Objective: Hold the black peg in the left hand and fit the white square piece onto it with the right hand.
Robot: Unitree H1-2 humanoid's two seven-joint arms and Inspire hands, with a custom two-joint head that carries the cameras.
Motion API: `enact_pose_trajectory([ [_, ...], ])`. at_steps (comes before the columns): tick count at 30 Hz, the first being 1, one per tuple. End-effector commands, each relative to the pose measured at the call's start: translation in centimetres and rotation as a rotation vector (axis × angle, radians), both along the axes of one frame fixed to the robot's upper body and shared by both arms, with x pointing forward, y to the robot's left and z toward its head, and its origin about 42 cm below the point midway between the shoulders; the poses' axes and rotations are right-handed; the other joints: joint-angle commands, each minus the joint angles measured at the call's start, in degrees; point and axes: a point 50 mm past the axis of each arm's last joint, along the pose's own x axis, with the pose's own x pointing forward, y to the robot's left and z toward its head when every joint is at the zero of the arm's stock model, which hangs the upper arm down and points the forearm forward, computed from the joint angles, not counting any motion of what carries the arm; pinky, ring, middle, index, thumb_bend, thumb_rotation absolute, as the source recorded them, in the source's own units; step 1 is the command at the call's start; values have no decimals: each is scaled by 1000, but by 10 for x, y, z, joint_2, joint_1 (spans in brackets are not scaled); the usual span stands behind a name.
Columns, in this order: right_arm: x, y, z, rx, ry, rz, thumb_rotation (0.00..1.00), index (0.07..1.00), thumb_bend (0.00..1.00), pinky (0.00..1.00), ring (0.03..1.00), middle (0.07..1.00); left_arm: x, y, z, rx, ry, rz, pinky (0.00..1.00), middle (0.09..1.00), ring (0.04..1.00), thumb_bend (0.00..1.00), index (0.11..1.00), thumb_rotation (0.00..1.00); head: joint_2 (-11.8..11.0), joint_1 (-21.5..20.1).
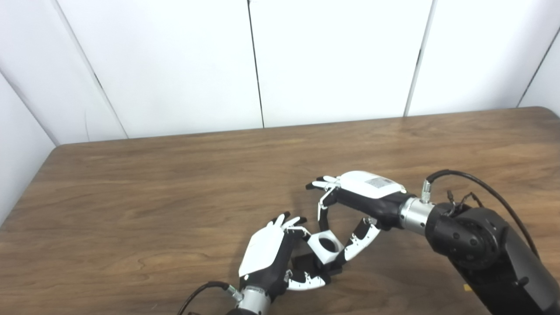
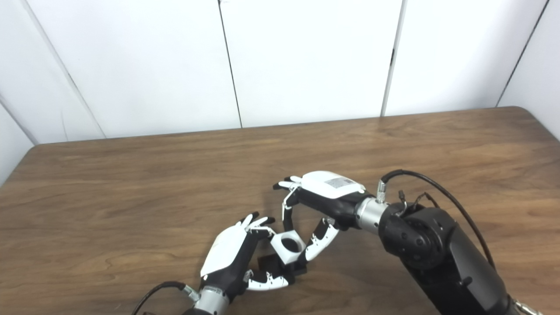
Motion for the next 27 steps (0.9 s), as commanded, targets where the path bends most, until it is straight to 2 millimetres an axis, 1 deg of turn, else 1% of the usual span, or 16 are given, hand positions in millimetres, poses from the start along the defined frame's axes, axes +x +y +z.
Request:
enact_pose_trajectory([
  [1, 7, 2, 17, 9, -71, -1, 155, 493, 524, 1000, 1000, 963, 2, -1, 4, 13, -19, 8, 1000, 904, 1000, 516, 490, 76, 1, 0],
  [13, 0, 6, 29, 18, -113, 32, 157, 493, 524, 1000, 1000, 960, 6, -3, -1, 18, -12, 8, 1000, 901, 998, 516, 489, 75, 6, 2],
  [20, 0, 8, 27, 10, -109, 36, 157, 493, 524, 1000, 1000, 960, 8, -4, 0, 17, -9, 13, 1000, 902, 1000, 515, 489, 77, 12, 5],
  [27, 0, 10, 28, 2, -113, 48, 155, 493, 524, 1000, 1000, 956, 9, -2, -1, 17, -14, 12, 1000, 897, 995, 514, 489, 77, 14, 4],
])
